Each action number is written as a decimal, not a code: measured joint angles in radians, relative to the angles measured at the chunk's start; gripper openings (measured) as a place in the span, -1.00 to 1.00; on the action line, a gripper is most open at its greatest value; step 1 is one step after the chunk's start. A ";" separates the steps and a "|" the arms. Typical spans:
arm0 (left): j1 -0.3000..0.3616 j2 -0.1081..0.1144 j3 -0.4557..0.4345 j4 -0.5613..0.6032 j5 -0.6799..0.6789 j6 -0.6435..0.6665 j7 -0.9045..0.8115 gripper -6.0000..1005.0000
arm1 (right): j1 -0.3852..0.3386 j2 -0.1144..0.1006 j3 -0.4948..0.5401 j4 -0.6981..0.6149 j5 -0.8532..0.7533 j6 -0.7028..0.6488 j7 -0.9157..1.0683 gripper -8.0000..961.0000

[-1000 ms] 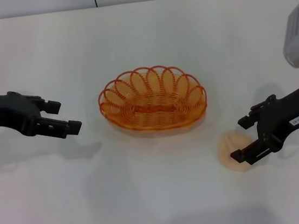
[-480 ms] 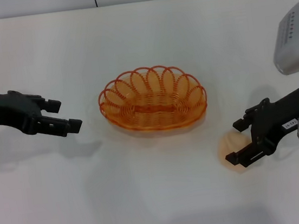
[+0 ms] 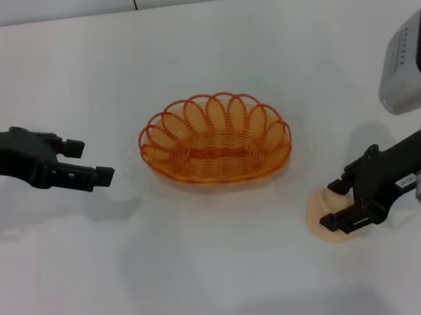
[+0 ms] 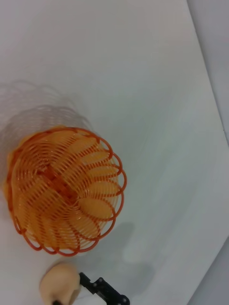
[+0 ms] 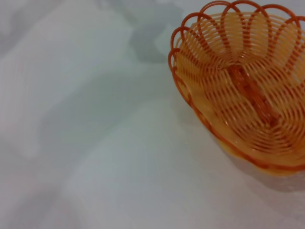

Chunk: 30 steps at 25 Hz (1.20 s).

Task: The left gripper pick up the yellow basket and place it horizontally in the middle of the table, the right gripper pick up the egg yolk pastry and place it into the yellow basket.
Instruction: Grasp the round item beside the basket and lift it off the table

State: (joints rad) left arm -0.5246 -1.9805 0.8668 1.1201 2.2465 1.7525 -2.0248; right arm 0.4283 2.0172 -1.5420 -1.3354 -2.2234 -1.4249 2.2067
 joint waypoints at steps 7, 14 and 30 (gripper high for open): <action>0.000 -0.001 0.000 0.000 0.000 -0.002 0.001 0.77 | 0.000 0.000 -0.003 -0.011 -0.001 -0.008 -0.001 0.04; 0.000 -0.001 0.000 -0.009 0.000 -0.006 0.008 0.77 | 0.011 0.000 -0.001 -0.010 -0.001 -0.010 0.001 -0.21; -0.002 0.001 0.000 -0.016 -0.004 -0.007 0.019 0.77 | 0.020 -0.004 0.058 -0.084 0.011 -0.045 0.001 -0.65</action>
State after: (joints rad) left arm -0.5261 -1.9795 0.8666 1.1039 2.2426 1.7450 -2.0056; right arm 0.4479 2.0135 -1.4837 -1.4195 -2.2120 -1.4701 2.2077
